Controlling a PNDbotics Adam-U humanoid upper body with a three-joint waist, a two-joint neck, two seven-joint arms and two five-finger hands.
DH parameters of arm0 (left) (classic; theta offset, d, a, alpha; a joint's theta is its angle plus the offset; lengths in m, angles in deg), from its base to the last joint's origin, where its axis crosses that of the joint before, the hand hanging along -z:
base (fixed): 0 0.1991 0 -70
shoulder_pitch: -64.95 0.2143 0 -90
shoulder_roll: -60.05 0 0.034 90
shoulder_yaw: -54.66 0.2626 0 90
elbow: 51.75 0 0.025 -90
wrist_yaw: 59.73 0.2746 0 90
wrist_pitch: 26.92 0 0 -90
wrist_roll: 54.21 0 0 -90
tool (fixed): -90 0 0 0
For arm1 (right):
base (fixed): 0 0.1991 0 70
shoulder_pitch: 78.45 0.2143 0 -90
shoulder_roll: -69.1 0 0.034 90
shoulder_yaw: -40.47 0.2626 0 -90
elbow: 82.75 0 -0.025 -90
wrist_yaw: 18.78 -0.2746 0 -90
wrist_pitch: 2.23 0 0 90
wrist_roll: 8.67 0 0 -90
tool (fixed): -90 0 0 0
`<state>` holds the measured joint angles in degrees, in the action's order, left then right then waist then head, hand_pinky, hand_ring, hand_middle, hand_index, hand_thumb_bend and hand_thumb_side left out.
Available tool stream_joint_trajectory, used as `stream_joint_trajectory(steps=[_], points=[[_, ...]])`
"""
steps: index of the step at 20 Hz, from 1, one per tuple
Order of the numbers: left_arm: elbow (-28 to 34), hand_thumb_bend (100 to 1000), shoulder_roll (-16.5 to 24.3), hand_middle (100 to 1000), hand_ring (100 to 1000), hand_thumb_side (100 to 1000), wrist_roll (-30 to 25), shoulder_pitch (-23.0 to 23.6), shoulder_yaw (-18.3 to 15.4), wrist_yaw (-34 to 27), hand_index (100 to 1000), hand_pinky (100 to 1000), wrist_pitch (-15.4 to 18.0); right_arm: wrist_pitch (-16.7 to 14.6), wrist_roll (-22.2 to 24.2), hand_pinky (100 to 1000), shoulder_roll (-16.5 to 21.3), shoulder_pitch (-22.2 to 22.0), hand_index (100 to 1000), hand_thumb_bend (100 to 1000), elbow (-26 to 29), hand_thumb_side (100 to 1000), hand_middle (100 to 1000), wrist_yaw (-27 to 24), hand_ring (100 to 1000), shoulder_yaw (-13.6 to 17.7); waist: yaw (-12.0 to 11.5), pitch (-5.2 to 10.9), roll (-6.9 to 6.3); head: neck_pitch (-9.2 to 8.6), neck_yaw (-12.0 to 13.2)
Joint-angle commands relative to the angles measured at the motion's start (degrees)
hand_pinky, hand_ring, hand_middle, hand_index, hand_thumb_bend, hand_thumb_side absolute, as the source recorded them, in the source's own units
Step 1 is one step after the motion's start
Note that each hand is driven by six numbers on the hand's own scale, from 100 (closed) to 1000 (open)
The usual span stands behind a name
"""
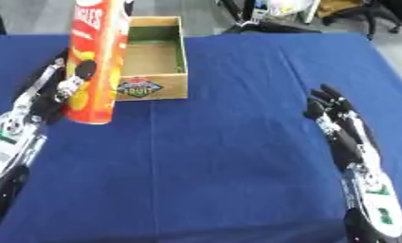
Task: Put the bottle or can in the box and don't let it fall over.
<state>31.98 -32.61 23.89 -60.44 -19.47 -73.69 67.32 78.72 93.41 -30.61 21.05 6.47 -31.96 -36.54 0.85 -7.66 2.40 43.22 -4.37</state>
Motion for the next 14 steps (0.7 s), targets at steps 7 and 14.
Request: stream_joint_trajectory(steps=[7, 14], points=[[-0.8, 100, 1.8, 309, 347, 458, 2.7, -2.8, -3.2, 0.8, 830, 174, 0.5, 0.0, 0.1, 794, 0.7, 0.3, 924, 561, 1.0, 431, 844, 0.0, 887, 0.2, 0.3, 0.91, -0.16, -0.59, -0.3], [-3.8, 100, 2.3, 314, 355, 439, 4.4, -5.4, -4.6, 3.6, 827, 179, 1.8, 0.0, 0.2, 795, 0.8, 0.3, 924, 560, 0.9, 431, 844, -0.1, 887, 0.1, 0.6, 0.81, -0.20, -0.78, -0.6]])
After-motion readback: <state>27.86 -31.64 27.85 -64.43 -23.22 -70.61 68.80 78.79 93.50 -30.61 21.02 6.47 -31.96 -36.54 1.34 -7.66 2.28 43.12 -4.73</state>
